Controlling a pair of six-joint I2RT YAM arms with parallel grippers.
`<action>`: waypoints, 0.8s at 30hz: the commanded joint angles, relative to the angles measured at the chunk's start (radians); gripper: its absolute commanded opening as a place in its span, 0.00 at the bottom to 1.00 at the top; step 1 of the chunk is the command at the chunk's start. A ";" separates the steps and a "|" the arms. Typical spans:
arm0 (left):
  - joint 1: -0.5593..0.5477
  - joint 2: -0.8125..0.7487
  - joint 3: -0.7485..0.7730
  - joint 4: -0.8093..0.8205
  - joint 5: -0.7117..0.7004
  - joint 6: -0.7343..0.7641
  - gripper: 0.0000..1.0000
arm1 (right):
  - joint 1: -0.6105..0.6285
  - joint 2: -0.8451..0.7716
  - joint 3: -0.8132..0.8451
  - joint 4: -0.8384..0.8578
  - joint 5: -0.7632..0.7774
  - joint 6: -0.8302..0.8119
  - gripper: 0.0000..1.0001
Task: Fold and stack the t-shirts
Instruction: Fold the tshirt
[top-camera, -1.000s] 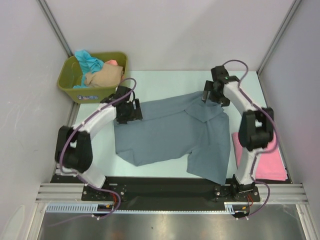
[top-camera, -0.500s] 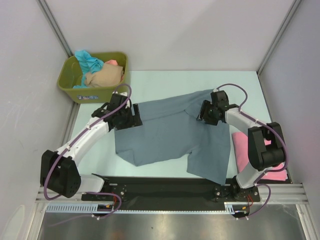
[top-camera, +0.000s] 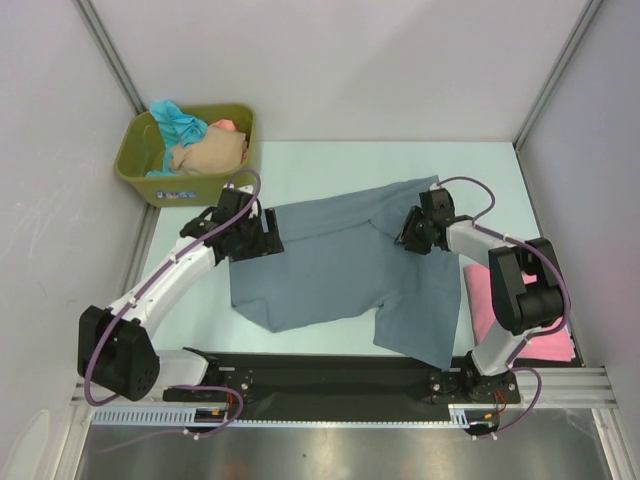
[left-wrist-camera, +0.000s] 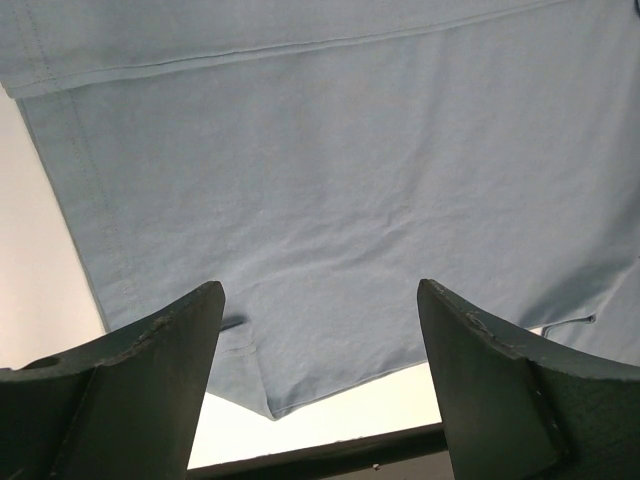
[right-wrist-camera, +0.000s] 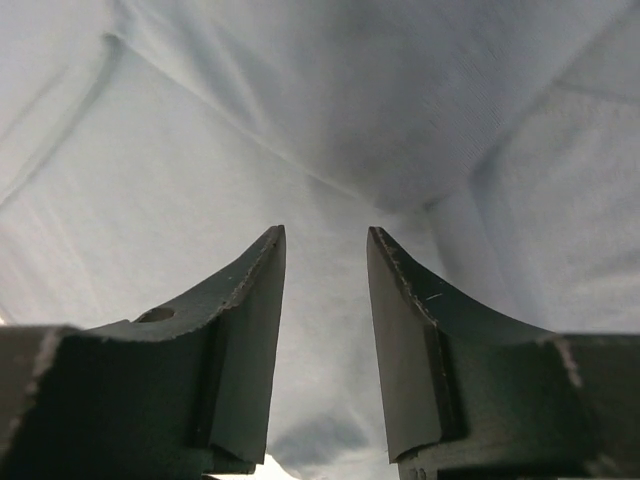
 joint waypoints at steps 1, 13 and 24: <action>-0.007 0.005 0.042 -0.006 -0.001 0.009 0.84 | 0.005 -0.050 -0.042 0.050 0.067 0.052 0.42; -0.007 0.054 0.090 -0.024 -0.001 0.032 0.84 | 0.001 -0.048 -0.186 0.317 0.159 0.095 0.50; -0.007 0.060 0.088 -0.030 -0.026 0.041 0.84 | -0.056 0.024 -0.154 0.432 0.102 0.093 0.53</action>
